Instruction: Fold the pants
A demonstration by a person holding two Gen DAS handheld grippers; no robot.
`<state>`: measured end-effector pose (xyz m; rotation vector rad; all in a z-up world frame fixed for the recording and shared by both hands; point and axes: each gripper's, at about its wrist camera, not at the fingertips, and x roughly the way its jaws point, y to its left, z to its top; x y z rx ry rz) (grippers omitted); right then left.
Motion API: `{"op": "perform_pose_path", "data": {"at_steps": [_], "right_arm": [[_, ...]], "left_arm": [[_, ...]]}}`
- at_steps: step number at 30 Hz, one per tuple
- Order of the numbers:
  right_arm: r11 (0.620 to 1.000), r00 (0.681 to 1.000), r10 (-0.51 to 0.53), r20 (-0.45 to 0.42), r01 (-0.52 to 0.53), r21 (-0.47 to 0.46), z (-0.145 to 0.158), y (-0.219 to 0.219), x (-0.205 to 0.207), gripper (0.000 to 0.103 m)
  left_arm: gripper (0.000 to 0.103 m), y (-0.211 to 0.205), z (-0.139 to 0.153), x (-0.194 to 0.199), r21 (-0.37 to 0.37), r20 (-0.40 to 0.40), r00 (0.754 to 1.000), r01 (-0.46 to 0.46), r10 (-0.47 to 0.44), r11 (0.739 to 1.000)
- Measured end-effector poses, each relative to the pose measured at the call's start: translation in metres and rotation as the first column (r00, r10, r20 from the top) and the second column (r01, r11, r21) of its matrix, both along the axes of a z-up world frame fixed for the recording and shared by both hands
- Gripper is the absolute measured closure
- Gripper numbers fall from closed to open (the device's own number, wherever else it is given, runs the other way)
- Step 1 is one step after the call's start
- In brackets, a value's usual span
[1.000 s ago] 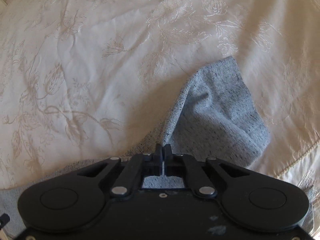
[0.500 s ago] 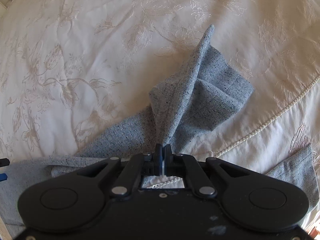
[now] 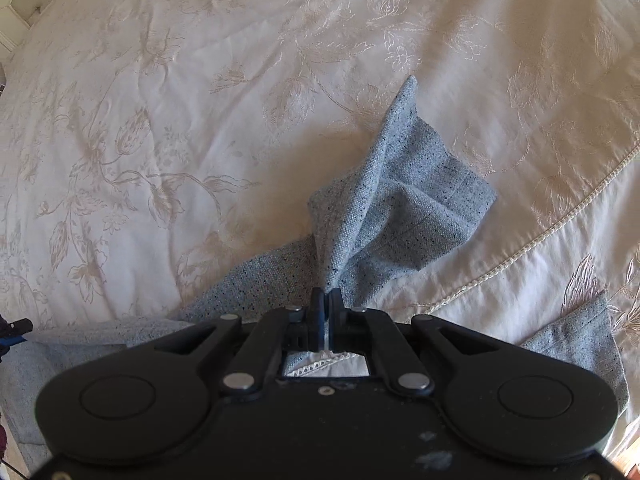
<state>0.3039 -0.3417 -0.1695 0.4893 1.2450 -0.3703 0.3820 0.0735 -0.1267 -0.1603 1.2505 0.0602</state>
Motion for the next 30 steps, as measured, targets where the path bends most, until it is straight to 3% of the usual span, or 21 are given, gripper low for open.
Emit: {"op": "perform_pose_path", "data": {"at_steps": [2, 5, 13, 22, 26, 30], "right_arm": [[1.0, 1.0, 0.008, 0.015, -0.008, -0.012, 0.008, 0.003, -0.007, 0.101], [0.999, 0.999, 0.022, 0.037, -0.02, -0.036, 0.022, 0.008, -0.023, 0.101], [0.998, 0.999, 0.018, 0.03, -0.017, -0.052, 0.036, 0.021, -0.081, 0.101], [0.998, 0.999, -0.017, -0.043, 0.014, -0.066, 0.009, 0.04, -0.144, 0.101], [0.997, 0.998, -0.025, -0.055, 0.021, -0.071, -0.007, 0.043, -0.158, 0.101], [0.997, 0.998, -0.028, -0.058, 0.024, -0.075, -0.015, 0.045, -0.165, 0.099]], "left_arm": [[0.092, 0.0, 0.019, -0.021, 0.023, 0.078, 0.995, 0.064, -0.065, 0.998], [0.093, 0.008, 0.042, -0.044, 0.019, 0.12, 0.987, 0.101, -0.102, 0.995], [0.093, 0.038, 0.062, -0.133, -0.059, 0.12, 0.991, 0.065, -0.058, 0.996], [0.093, 0.05, 0.023, -0.212, -0.055, -0.059, 0.998, 0.031, -0.034, 0.998], [0.101, 0.045, -0.005, -0.225, -0.035, -0.132, 0.99, 0.053, -0.057, 0.998], [0.101, 0.045, -0.032, -0.228, -0.043, -0.215, 0.975, 0.041, -0.049, 0.998]]}}
